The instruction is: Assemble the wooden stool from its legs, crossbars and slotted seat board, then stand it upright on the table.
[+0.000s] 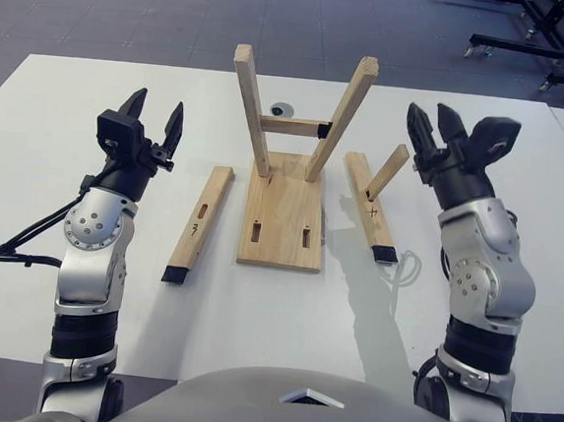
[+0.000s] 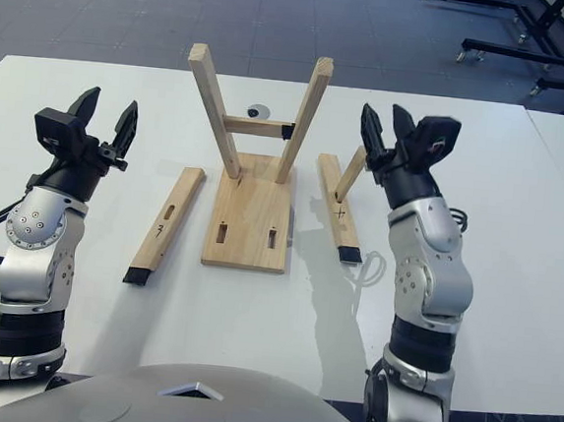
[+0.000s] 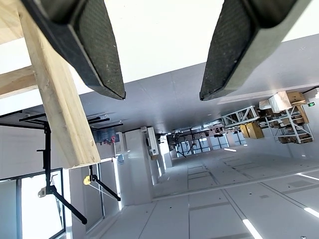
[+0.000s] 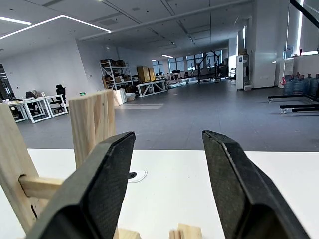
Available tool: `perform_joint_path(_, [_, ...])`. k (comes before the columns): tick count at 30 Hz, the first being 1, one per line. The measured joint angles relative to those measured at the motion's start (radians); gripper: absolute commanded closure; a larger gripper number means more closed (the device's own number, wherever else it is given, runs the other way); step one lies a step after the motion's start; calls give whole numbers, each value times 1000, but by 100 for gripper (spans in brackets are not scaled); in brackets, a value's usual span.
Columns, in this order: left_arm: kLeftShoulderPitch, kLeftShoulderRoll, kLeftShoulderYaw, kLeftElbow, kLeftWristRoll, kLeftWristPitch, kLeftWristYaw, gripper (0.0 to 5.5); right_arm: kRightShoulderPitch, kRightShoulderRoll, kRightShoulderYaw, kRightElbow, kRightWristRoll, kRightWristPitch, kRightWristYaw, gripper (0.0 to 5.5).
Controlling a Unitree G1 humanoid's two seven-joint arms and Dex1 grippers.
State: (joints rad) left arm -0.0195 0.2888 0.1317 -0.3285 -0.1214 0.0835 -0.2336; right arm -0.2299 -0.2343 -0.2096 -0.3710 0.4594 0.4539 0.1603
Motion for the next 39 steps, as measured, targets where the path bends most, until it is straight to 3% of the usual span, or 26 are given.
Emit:
perform_joint_path(7, [-3,0,-10,27,12,-12,-1,278,-154,-4,18,15,-96,63,-138,301])
perform_joint_path(16, [-18,0,-11,48,17,-28,-3,278,-190,3,68,11,-185,99,-183,301])
perform_joint_path(30, [-19,0,-21,60,31,-47,-3,278,-198,31,108,14,-245,122,-190,301])
perform_joint_path(34, [-19,0,-40,68,34,-50,-5,278,-111,44,215,206,-344,51,-186,301])
perform_joint_path(39, [-18,2,-38,76,33,-54,-25,278,-105,73,197,235,-333,49,-175,301])
